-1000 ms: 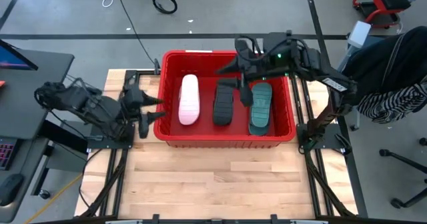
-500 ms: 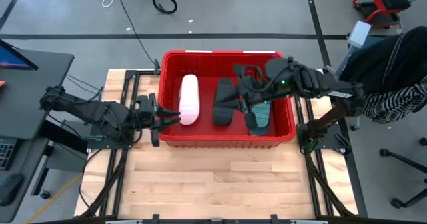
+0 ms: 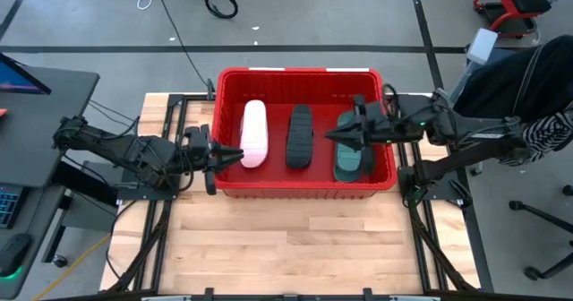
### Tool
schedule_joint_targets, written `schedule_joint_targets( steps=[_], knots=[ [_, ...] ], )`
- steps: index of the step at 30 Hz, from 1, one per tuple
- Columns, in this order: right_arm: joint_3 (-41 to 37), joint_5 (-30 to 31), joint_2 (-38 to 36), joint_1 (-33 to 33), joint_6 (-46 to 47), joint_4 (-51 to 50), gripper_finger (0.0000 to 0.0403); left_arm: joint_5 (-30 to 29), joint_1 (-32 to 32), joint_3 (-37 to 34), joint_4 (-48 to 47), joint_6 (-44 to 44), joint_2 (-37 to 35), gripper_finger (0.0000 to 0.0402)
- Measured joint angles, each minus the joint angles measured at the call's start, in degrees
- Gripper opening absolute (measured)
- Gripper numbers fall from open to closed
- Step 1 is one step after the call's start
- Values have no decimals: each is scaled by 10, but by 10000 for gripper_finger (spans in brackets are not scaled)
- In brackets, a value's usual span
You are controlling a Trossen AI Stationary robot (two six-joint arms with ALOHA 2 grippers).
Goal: Pick and place slides into bin
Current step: Return to Home Position
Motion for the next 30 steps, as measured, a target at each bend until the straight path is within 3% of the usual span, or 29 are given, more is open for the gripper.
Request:
schedule_joint_targets(
  steps=[11,16,23,30],
  knots=[
    [-19,1,-74,-4,-69,-83,29,-6,90,-40,9,-4,0,75],
    [-36,-4,-97,-2,-76,-91,28,27,109,-97,126,47,-5,67],
    [-174,-6,-173,-3,-36,44,28,35,113,-187,247,129,-55,62],
    [-300,-7,-284,-3,-6,94,29,35,112,-224,202,159,-183,72]
  ],
)
